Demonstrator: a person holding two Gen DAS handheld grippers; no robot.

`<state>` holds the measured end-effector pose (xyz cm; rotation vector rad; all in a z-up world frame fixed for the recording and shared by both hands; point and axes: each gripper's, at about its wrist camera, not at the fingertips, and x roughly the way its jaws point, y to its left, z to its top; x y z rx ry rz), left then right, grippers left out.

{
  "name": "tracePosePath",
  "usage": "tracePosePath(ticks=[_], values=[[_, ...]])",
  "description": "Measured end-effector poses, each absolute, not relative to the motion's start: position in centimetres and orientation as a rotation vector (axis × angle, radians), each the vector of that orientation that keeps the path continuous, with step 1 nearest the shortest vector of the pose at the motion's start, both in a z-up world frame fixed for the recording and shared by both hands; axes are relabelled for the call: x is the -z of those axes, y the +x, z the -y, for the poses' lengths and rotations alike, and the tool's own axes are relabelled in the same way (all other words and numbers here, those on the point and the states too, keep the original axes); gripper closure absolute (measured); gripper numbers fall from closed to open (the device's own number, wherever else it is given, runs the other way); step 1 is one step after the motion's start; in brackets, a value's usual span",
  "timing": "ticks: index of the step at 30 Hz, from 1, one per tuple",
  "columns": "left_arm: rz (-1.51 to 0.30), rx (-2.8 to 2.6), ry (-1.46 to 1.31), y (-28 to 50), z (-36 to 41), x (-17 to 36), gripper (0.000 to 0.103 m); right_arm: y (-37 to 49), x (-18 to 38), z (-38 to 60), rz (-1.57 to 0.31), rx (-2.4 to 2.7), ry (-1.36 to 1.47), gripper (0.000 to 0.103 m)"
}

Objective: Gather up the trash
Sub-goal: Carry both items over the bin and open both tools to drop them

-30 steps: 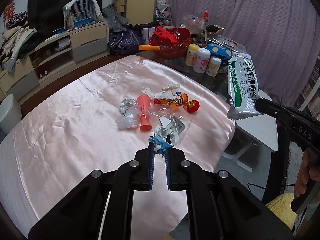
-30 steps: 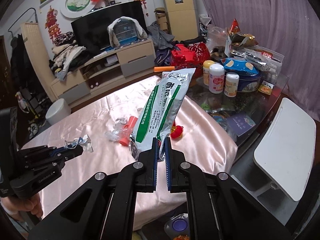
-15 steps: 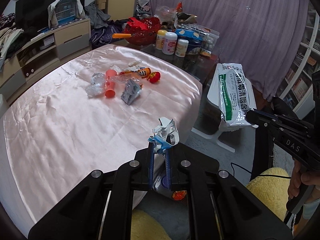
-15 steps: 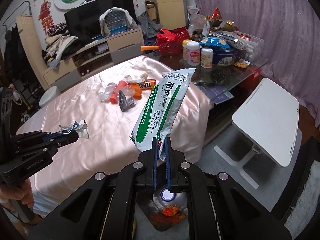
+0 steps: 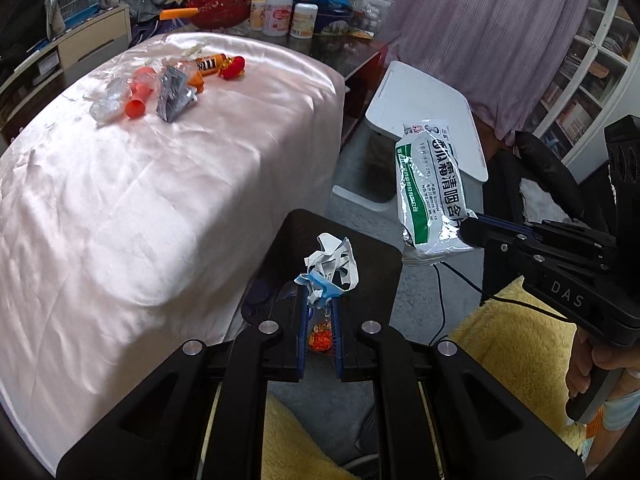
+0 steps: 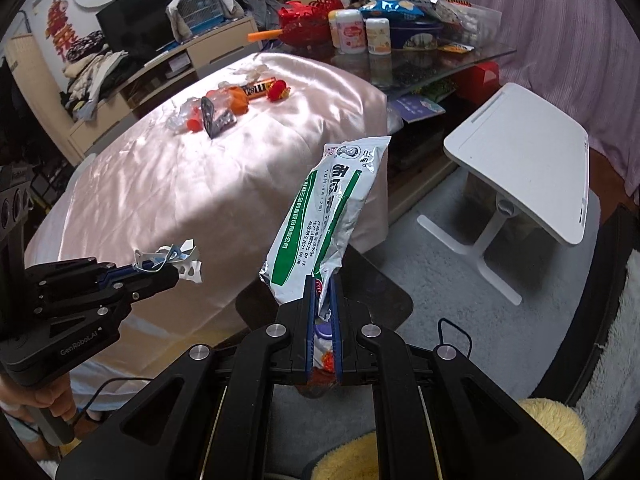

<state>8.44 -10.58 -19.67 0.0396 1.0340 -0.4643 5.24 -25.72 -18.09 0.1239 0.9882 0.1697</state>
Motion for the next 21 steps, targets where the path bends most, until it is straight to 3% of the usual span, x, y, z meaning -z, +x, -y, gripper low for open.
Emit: tracePosePath(ticks=[21], values=[[-1.242,0.538,0.063,10.7,13.6,28.5,0.093,6.5,25.4,25.0,-1.202,-0.202,0.201,0.093]])
